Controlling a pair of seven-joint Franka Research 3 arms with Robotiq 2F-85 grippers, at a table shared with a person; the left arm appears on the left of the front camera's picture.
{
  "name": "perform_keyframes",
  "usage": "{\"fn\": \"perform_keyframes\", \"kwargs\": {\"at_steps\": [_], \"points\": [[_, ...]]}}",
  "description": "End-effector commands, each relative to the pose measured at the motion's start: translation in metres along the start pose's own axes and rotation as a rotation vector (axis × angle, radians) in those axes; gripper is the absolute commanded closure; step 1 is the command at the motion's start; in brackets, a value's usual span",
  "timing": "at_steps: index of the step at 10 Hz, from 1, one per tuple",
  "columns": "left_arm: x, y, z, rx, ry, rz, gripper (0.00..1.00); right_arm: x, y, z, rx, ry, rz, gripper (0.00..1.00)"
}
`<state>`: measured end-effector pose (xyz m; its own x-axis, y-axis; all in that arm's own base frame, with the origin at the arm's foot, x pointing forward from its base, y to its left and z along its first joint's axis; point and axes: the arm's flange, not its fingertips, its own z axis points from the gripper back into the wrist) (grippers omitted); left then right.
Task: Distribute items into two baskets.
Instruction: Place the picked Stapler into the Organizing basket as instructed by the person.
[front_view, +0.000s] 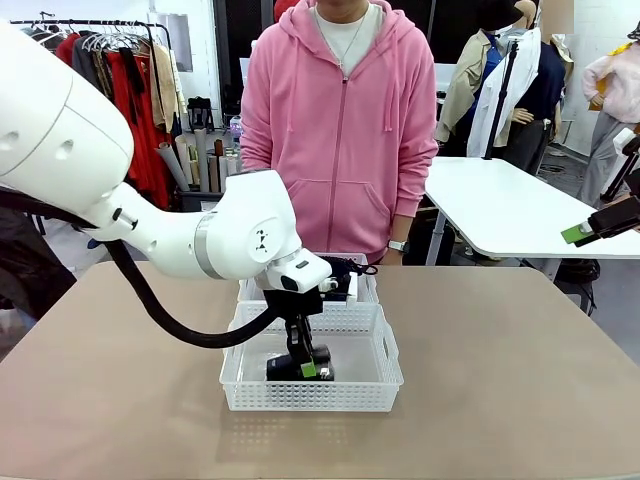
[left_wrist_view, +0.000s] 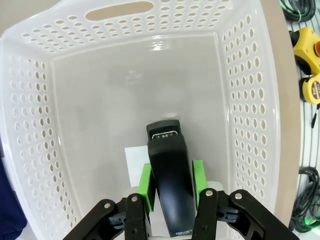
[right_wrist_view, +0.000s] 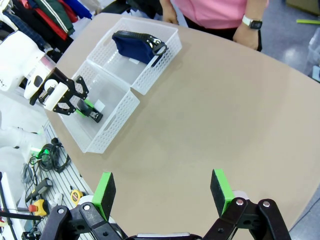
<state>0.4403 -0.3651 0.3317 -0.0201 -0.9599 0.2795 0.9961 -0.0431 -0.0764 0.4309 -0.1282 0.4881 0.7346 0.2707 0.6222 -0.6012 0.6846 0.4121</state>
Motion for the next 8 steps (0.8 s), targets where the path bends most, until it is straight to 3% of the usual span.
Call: {"fn": "perform_keyframes", "kwargs": {"at_steps": [1, 2, 5, 6, 8], "points": [[-0.002, 0.000, 0.008, -0.024, -0.027, -0.006, 0.19, 0.001, 0.000, 0.001, -0.003, 0.001, -0.001, 0.00], [-0.003, 0.000, 0.008, -0.026, -0.028, -0.003, 0.00, 0.001, 0.000, 0.001, -0.003, 0.001, -0.001, 0.00], [0.000, -0.002, 0.019, 0.017, -0.004, -0.002, 0.00, 0.001, 0.000, 0.001, -0.003, 0.001, -0.001, 0.00], [0.001, 0.000, 0.025, 0.017, 0.064, 0.039, 0.00, 0.001, 0.000, 0.001, -0.003, 0.001, -0.001, 0.00], [0.005, 0.000, 0.038, 0.034, 0.108, 0.028, 0.00, 0.001, 0.000, 0.001, -0.003, 0.001, -0.001, 0.00]]}}
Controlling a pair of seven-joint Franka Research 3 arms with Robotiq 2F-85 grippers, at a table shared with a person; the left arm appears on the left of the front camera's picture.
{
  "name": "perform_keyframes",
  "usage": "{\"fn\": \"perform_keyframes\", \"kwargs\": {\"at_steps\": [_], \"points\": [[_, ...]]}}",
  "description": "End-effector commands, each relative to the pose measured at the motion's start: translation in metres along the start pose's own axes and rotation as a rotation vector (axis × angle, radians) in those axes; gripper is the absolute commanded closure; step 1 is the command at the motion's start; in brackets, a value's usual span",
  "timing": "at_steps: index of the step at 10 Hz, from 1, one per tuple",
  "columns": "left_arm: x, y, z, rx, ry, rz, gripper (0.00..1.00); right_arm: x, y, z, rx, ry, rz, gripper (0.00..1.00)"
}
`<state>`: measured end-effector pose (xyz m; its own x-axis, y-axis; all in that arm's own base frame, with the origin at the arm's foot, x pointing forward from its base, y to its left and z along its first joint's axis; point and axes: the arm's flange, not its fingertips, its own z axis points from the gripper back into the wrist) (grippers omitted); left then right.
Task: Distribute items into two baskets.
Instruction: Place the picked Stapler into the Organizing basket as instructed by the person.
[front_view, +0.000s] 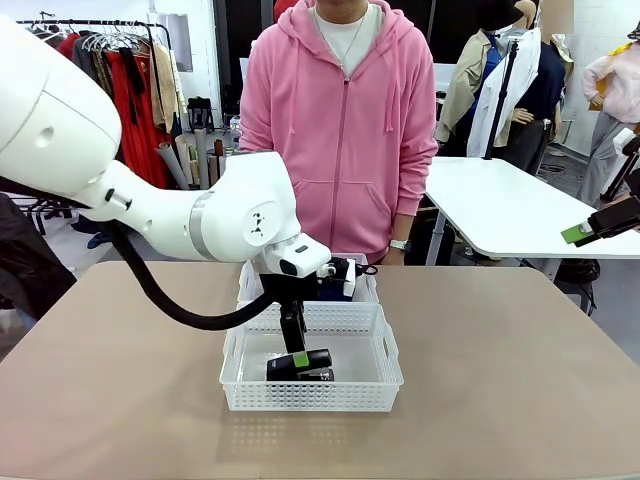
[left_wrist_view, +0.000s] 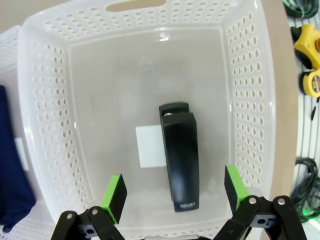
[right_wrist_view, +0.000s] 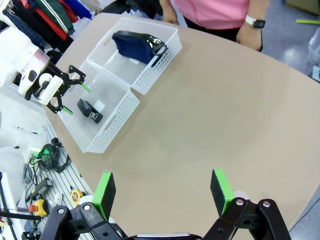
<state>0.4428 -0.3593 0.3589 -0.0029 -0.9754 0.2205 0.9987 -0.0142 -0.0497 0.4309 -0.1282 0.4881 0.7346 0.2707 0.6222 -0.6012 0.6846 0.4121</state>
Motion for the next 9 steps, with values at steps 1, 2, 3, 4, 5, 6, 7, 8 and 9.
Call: {"fn": "perform_keyframes", "kwargs": {"at_steps": [1, 2, 3, 4, 5, 6, 7, 8, 9], "points": [[0.005, -0.002, 0.017, -0.007, 0.079, -0.002, 0.00, 0.001, 0.000, 0.001, -0.003, 0.001, -0.001, 0.00], [0.007, -0.006, 0.022, -0.009, 0.097, -0.018, 0.00, 0.001, 0.000, 0.001, -0.003, 0.001, -0.001, 0.00], [0.009, -0.010, 0.027, 0.009, 0.101, -0.031, 0.00, 0.001, 0.000, 0.001, -0.003, 0.001, -0.001, 0.00], [0.011, -0.014, 0.032, 0.030, 0.105, -0.041, 0.00, 0.001, 0.000, 0.001, -0.003, 0.001, -0.001, 0.00], [0.012, -0.017, 0.037, 0.039, 0.101, -0.048, 0.00, 0.001, 0.000, 0.001, -0.003, 0.001, -0.001, 0.00], [0.011, -0.011, 0.026, 0.004, 0.081, -0.045, 0.00, 0.001, 0.000, 0.001, -0.003, 0.001, -0.001, 0.00], [0.011, -0.011, 0.026, 0.004, 0.081, -0.045, 0.00, 0.001, 0.000, 0.001, -0.003, 0.001, -0.001, 0.00], [0.011, -0.011, 0.026, 0.004, 0.081, -0.045, 0.00, 0.001, 0.000, 0.001, -0.003, 0.001, -0.001, 0.00], [0.011, -0.011, 0.026, 0.004, 0.081, -0.045, 0.00, 0.001, 0.000, 0.001, -0.003, 0.001, -0.001, 0.00]]}}
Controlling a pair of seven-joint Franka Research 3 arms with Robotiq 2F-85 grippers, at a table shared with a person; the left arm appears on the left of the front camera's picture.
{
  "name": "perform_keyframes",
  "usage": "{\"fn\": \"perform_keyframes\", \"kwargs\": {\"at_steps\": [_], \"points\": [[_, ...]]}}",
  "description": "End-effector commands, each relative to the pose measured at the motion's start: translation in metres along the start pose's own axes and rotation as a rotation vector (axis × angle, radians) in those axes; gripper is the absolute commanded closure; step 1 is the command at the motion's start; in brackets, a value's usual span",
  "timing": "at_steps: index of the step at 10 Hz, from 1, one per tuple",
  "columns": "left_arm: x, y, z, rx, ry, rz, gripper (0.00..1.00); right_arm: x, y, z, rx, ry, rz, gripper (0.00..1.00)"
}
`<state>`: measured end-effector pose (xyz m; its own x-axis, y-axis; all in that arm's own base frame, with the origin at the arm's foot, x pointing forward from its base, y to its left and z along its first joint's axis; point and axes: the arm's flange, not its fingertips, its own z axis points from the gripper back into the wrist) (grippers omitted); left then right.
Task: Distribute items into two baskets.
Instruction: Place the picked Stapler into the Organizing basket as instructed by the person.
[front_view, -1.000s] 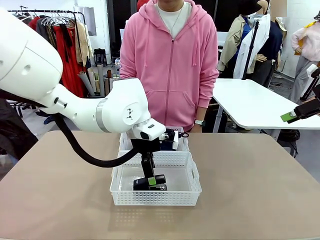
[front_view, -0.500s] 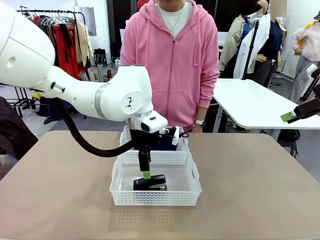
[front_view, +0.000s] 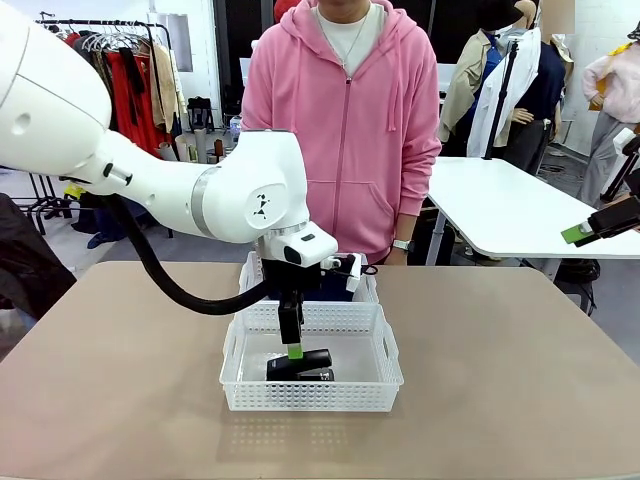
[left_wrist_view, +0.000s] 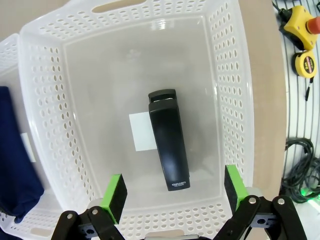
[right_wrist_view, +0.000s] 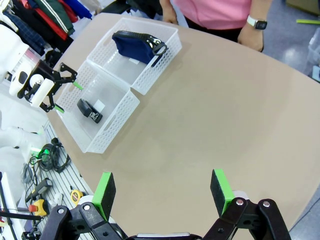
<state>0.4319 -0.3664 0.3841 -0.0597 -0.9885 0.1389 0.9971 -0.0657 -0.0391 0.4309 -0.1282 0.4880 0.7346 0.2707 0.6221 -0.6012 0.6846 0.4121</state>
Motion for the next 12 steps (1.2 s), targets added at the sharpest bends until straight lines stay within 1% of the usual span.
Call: {"fn": "perform_keyframes", "kwargs": {"at_steps": [1, 12], "points": [[-0.0023, 0.0012, 0.0032, 0.003, -0.004, 0.008, 0.00, 0.0008, 0.0001, 0.0015, -0.003, 0.001, -0.001, 0.00], [0.0002, 0.0004, -0.0001, 0.000, -0.001, 0.000, 0.00, 0.0008, 0.0001, 0.0015, -0.003, 0.001, -0.001, 0.00]]}}
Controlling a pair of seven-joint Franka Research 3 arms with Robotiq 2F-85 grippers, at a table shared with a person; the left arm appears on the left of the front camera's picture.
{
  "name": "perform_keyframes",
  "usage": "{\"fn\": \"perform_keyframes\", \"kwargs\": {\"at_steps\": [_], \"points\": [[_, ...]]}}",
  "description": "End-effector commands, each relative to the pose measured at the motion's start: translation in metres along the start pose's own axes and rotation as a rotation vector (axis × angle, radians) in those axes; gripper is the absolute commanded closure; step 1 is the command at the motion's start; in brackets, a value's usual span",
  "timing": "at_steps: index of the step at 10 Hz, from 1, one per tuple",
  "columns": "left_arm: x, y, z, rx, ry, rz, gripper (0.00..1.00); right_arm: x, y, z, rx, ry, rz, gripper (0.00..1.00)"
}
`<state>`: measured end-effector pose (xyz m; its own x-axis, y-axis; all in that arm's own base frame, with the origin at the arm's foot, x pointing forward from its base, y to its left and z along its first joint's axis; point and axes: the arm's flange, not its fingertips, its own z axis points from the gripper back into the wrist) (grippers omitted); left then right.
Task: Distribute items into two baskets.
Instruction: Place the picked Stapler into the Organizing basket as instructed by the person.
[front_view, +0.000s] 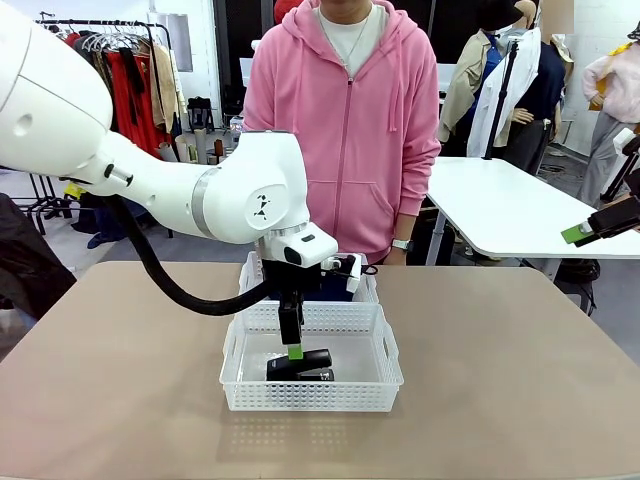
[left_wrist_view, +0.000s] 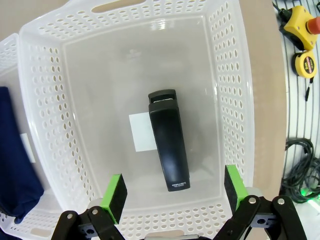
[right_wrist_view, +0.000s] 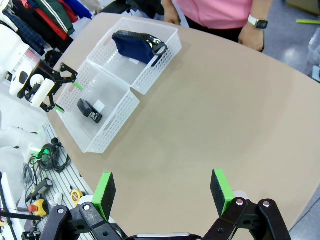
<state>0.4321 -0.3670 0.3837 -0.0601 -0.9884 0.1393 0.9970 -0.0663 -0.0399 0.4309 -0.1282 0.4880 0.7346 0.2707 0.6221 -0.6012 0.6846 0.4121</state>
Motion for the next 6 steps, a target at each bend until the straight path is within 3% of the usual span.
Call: {"fn": "perform_keyframes", "kwargs": {"at_steps": [1, 6], "points": [[-0.006, -0.001, 0.020, 0.015, -0.043, 0.046, 0.00, 0.001, 0.000, 0.001, -0.003, 0.001, -0.001, 0.00], [-0.048, -0.014, 0.128, 0.139, -0.202, 0.210, 0.00, 0.001, 0.000, 0.001, -0.003, 0.001, -0.001, 0.00]]}}
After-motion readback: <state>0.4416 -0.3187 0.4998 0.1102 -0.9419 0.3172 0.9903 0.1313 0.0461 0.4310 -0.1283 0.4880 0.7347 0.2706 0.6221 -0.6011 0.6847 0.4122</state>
